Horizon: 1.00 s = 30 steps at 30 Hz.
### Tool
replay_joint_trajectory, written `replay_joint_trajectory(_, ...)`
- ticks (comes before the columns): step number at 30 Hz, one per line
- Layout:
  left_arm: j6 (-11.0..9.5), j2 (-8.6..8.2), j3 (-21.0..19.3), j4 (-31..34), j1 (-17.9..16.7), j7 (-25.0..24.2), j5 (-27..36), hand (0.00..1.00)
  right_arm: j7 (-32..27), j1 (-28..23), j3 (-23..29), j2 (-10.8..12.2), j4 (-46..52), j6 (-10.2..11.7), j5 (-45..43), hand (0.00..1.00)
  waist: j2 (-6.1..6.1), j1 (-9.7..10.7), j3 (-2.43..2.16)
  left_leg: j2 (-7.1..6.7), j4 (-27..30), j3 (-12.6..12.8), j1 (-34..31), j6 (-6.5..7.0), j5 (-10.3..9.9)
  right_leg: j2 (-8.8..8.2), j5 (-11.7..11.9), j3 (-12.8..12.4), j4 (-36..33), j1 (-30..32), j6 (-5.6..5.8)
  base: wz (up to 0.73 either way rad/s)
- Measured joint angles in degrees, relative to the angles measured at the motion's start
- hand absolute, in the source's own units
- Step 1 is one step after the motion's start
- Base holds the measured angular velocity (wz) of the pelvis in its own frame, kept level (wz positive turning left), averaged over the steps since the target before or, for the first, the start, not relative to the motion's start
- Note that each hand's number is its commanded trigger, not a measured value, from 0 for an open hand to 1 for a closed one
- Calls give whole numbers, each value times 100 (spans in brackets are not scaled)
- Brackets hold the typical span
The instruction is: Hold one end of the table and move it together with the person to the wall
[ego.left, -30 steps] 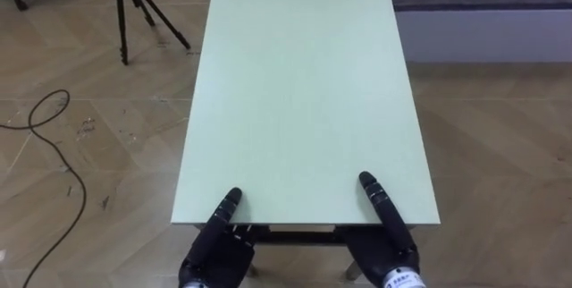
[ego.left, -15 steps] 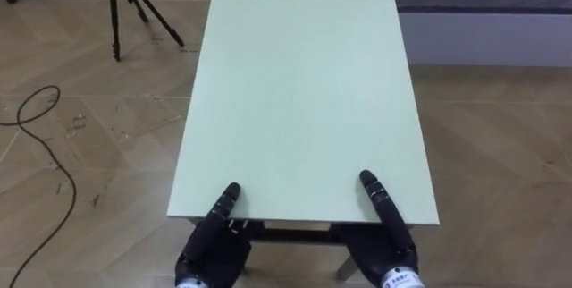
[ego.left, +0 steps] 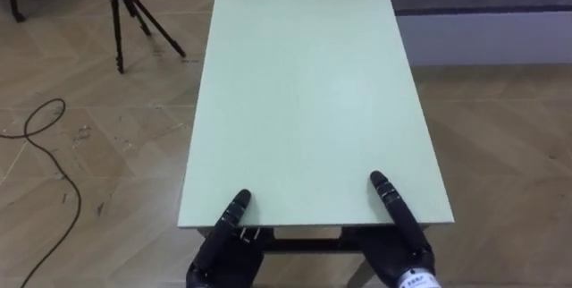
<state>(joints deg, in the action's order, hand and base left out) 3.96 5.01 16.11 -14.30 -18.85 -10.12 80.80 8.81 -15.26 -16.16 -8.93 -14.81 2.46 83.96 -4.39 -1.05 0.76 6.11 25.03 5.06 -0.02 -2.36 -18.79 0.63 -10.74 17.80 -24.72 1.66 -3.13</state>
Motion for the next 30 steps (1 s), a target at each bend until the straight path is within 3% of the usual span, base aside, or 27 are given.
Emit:
replay_joint_trajectory(1, -27, 61, 32, 138, 12, 75, 4, 100, 0, -13, 46, 28, 43, -16, -5, 100, 28, 92, 38, -53, -190, -345, 28, 146, -32, 86, -166, -430, -392, 560, 112, 16)
replay_joint_trajectory(2, -87, 128, 35, 318, 15, 89, 48, 100, -3, 7, 137, 126, 156, -48, -121, 100, 95, 57, 31, -113, -161, -680, -197, 227, -136, 270, -168, -979, 70, 1041, 110, 5)
replay_joint_trajectory(3, -134, 150, 29, 382, 9, 89, 93, 100, -18, 16, 173, 187, 227, -61, -200, 100, 117, 60, 29, -157, -119, -767, -341, 236, -152, 274, -18, -1101, 340, 1270, 112, 7)
replay_joint_trajectory(4, -170, 160, 49, 422, 27, 99, 158, 100, -60, 6, 167, 187, 362, -43, -279, 100, 129, 129, 27, -229, 11, -866, -548, 240, -163, 166, 395, -1180, 651, 1545, 156, 46)
replay_joint_trajectory(5, -176, 192, 90, 406, 23, 164, 188, 100, -98, -11, 121, 187, 374, -6, -312, 100, 161, 273, 19, -370, 56, -806, -562, 228, -189, -107, 816, -968, 665, 1571, 144, 52)
replay_joint_trajectory(6, -177, 167, 155, 369, 46, 273, 188, 100, -153, -9, 114, 126, 371, -6, -327, 100, 84, 272, 24, -367, 79, -643, -537, 216, -211, -194, 834, -765, 582, 1555, 100, 30)
replay_joint_trajectory(9, -180, 171, 221, 369, 6, 345, 217, 100, -163, -21, 119, -3, 373, -7, -294, 100, 41, 232, 38, -348, 2, -533, -534, 194, -168, -319, 900, -491, 606, 1545, 48, -11)
replay_joint_trajectory(15, -257, 218, 342, 378, 104, 505, 230, 100, -175, -103, 107, 55, 374, 67, -228, 100, 27, 223, 35, -388, 12, -220, -583, 220, -33, -507, 1058, -458, 619, 1583, 104, 8)
replay_joint_trajectory(16, -279, 221, 349, 377, 118, 536, 230, 100, -203, -104, 101, 80, 374, 75, -217, 100, 37, 230, 35, -406, 18, -117, -577, 246, -11, -537, 1166, -478, 639, 1577, 50, -8)
replay_joint_trajectory(18, -287, 229, 358, 377, 127, 565, 219, 100, -234, -101, 93, 72, 374, 84, -196, 100, 51, 215, 35, -486, 33, -76, -616, 310, 25, -575, 1334, -535, 727, 1586, 87, -14)
replay_joint_trajectory(21, -288, 215, 373, 382, 231, 668, 256, 100, -322, -9, 87, 61, 382, 120, -188, 100, 113, 233, 31, -668, -47, 48, -706, 501, 156, -731, 1636, -642, 939, 1597, 229, -6)
replay_joint_trajectory(22, -292, 221, 374, 409, 287, 724, 273, 100, -366, 25, 103, 74, 397, 116, -169, 100, 153, 261, 31, -699, -84, 98, -766, 597, 211, -771, 1736, -681, 1006, 1610, 342, 21)
replay_joint_trajectory(24, -289, 221, 423, 409, 355, 764, 256, 100, -381, -44, 120, 109, 423, 133, -108, 100, 174, 389, 32, -602, -72, 511, -853, 689, 262, -963, 1209, -772, 54, 1784, 544, 55)
replay_joint_trajectory(25, -284, 238, 485, 417, 362, 790, 158, 100, -379, -234, 130, 165, 505, 202, -87, 100, 246, 413, 11, -563, -136, 800, -811, 727, 312, -1137, 620, -801, -970, 1839, 580, 66)
replay_joint_trajectory(26, -286, 258, 488, 463, 329, 763, 60, 100, -379, -393, 147, 215, 592, 260, 2, 100, 354, 382, -2, -560, -245, 1138, -735, 759, 358, -1336, 229, -843, -1882, 1807, 652, 54)
replay_joint_trajectory(28, -283, 276, 479, 488, 298, 687, -54, 100, -360, -546, 102, 219, 663, 334, 151, 100, 462, 257, 0, -565, -275, 1559, -654, 786, 376, -1431, -3, -1032, -2647, 1522, 677, -3)
replay_joint_trajectory(30, -253, 274, 422, 488, 300, 686, -56, 100, -363, -527, -22, 214, 663, 402, 174, 100, 509, 61, 1, -570, -223, 1810, -664, 803, 368, -1517, -118, -1135, -2828, 1147, 681, -47)
